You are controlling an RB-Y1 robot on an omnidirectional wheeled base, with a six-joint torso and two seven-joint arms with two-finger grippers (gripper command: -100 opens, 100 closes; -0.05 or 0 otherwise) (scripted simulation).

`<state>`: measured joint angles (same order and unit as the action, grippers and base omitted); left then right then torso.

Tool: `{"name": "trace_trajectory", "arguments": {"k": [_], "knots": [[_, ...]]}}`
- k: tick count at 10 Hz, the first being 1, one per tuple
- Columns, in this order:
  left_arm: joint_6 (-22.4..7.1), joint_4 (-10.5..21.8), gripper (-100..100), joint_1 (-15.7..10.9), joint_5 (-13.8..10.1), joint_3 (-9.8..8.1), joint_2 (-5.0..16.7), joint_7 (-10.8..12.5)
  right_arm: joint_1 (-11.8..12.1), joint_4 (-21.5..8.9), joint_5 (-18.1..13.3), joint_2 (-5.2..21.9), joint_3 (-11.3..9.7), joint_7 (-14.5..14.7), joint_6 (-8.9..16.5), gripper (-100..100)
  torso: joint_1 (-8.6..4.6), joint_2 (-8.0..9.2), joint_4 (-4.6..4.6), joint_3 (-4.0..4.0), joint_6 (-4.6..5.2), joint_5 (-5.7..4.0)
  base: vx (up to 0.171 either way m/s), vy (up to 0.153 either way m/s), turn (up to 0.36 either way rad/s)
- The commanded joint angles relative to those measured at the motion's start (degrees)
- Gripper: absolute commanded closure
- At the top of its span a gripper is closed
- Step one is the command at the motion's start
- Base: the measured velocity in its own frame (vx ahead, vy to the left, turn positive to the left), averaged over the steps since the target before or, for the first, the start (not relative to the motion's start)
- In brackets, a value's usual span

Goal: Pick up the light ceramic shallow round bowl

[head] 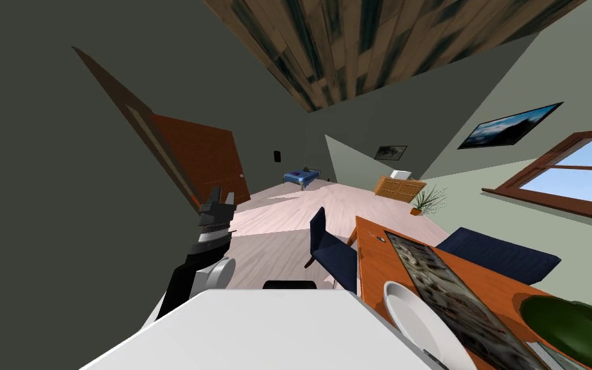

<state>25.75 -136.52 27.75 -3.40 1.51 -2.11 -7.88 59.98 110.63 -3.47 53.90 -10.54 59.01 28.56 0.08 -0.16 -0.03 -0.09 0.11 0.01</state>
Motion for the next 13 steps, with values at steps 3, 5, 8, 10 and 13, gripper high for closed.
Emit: {"name": "trace_trajectory", "arguments": {"k": [3,5,8,10,13], "knots": [[0.00,0.00,0,0.00,0.00,0.00,0.00,0.00,0.86,-1.50,0.34,1.65,-2.12,1.55,3.59,-100,-0.08,-0.10,-0.02,-0.05,0.00,-0.01,0.045,-0.007,0.162],[0.00,0.00,0,0.01,0.00,-0.01,0.01,0.00,1.14,-2.34,0.66,2.28,-3.52,2.08,5.16,-100,-0.35,-0.17,-0.03,-0.09,-0.01,-0.07,0.066,-0.083,0.170],[0.00,0.00,0,0.01,0.00,-0.01,0.01,0.00,1.53,-2.45,0.65,2.27,-3.80,2.08,5.21,0,-0.35,-0.10,-0.02,-0.06,0.03,-0.09,0.036,-0.066,0.085],[0.00,0.00,0,0.00,0.00,0.00,0.00,0.00,-0.37,-5.64,0.09,0.83,-4.78,1.58,4.14,-100,-0.11,0.05,0.02,0.03,0.01,-0.03,-0.011,-0.007,0.089],[0.00,0.00,0,0.00,0.00,0.00,0.00,0.00,-1.56,-7.46,-0.21,-0.01,-5.39,1.37,3.63,-100,-0.08,0.13,0.04,0.08,0.02,-0.02,-0.015,-0.005,0.051]]}}
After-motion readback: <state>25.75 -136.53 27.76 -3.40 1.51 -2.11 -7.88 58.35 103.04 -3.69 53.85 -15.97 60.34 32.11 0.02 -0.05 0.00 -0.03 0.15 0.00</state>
